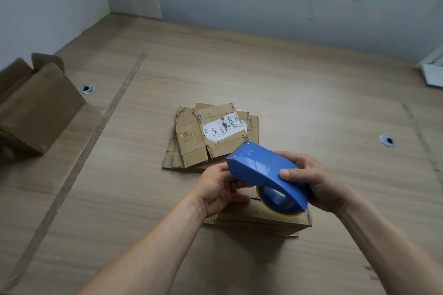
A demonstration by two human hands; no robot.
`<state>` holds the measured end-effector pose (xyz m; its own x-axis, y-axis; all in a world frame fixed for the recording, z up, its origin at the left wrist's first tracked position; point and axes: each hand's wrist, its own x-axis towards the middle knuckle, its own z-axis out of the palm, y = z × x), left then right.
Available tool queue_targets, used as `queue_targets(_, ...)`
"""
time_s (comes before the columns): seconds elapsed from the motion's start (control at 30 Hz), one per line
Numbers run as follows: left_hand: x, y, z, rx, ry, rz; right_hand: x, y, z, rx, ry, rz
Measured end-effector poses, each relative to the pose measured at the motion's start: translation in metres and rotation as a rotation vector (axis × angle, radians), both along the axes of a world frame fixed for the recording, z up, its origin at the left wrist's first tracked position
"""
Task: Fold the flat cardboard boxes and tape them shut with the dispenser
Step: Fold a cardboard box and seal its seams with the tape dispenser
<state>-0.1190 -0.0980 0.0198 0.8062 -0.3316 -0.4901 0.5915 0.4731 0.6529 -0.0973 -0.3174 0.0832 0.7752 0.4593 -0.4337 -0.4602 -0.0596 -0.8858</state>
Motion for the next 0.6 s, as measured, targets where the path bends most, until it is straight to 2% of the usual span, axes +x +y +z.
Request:
queue_targets(0.27,0.007,-0.003,-0.004,0.166,0.101,0.037,-0.002,-0.003,0.002,-0.051,-0.007,0.053)
queue_targets(0.6,0.008,0.001,0.002,0.233,0.123,0.255,-0.006,-0.019,0.012,-0.219,-0.041,0.172)
